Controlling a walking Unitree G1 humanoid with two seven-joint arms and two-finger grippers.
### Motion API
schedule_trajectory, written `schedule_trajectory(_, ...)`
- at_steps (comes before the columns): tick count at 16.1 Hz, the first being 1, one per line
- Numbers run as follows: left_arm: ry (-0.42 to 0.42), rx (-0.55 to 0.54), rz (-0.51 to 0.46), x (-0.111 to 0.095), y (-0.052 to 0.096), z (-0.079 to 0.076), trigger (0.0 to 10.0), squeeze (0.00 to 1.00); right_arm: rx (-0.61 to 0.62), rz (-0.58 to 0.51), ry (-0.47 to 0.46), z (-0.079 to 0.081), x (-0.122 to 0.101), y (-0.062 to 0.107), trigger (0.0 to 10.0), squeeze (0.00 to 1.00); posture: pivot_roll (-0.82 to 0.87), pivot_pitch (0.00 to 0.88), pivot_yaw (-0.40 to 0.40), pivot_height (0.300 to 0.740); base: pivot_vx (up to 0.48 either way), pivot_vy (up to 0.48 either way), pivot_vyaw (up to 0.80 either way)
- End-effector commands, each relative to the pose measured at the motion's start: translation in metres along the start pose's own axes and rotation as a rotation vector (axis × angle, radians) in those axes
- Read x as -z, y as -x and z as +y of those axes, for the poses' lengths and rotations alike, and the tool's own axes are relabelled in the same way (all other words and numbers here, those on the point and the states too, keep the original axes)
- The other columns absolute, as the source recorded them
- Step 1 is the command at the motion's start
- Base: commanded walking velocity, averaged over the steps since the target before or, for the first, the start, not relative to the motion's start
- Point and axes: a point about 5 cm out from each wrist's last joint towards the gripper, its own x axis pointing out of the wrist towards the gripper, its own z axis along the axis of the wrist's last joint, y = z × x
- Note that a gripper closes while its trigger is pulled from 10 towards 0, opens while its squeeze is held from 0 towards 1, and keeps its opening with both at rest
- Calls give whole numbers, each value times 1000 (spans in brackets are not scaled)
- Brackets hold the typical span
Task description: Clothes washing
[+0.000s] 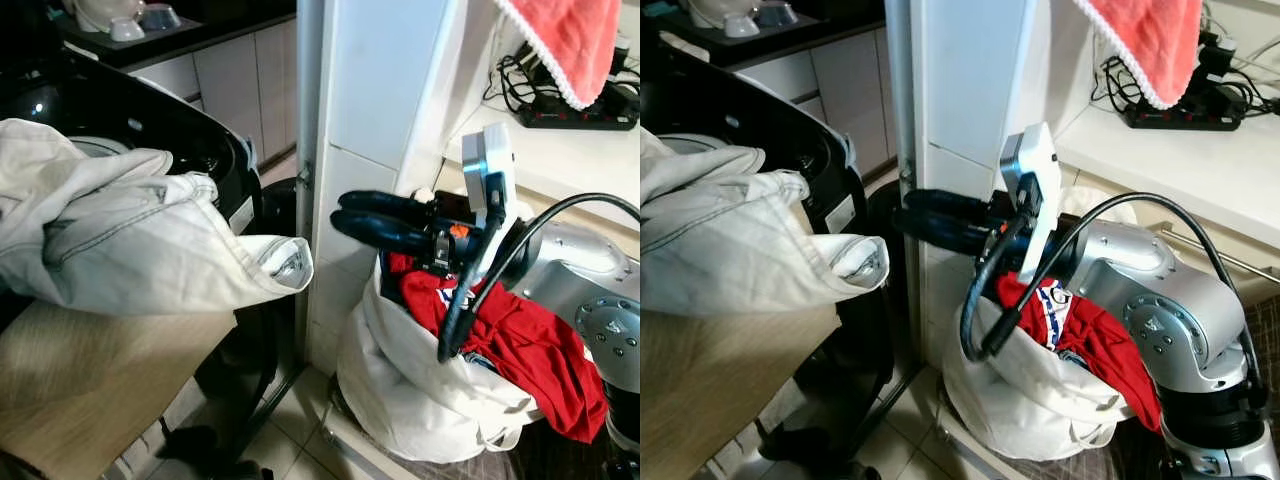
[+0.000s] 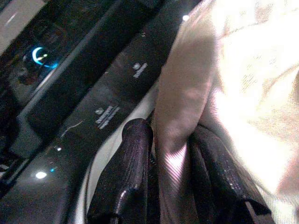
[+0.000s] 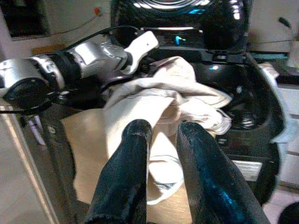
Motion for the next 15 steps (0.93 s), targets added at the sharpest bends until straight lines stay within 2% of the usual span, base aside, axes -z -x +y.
schedule_trajectory(1,2,-74,-33,-9,3,18,10000,1000,-53,-8,16,6,-7,-4,10000,0,-61,0,14,740,0,0,0)
schedule_trajectory(2,-21,-158,-66,-14,6,30,10000,1000,-56,-19,19,6,-8,-5,10000,0,-61,0,14,740,0,0,0)
schedule_trajectory(3,-67,-320,-150,-24,13,53,10000,1000,-17,-40,34,1,-11,-6,10000,0,-61,0,14,740,0,0,0)
schedule_trajectory(4,-67,-320,-150,-24,13,53,10000,1000,-17,-40,34,1,-11,-6,10000,0,-61,0,14,740,0,0,0)
schedule_trajectory(6,-144,-456,-245,-38,22,69,10000,1000,55,-58,49,-8,-13,-6,10000,0,-50,0,10,740,0,0,0)
schedule_trajectory(7,-100,-375,-258,-44,19,59,10000,1000,101,-71,55,-15,-14,-7,10000,0,-45,0,9,740,0,0,0)
schedule_trajectory(9,36,-182,-207,-38,10,36,10000,1000,106,-72,57,-16,-14,-8,10000,0,-45,0,9,740,0,0,0)
schedule_trajectory(10,36,-146,-221,-42,10,28,10000,0,106,-61,61,-15,-14,-7,10000,0,-49,0,10,740,0,0,0)
schedule_trajectory(11,-129,-220,-205,-42,10,34,10000,0,110,-43,66,-15,-12,-5,10000,0,-53,0,11,740,0,0,0)
schedule_trajectory(12,-169,-133,-123,-29,5,27,10000,0,114,-35,66,-15,-10,-4,10000,0,-53,0,11,740,0,0,0)
schedule_trajectory(13,-85,9,-53,-18,2,15,10000,0,108,-19,67,-14,-7,-4,10000,0,-52,0,13,740,0,0,0)
schedule_trajectory(14,-34,83,-28,-14,2,9,10000,0,104,-10,69,-14,-6,-3,10000,0,-53,0,12,740,0,0,0)
schedule_trajectory(15,50,137,-62,-20,5,5,10000,0,103,-10,68,-13,-6,-3,10000,0,-53,0,12,740,0,0,0)
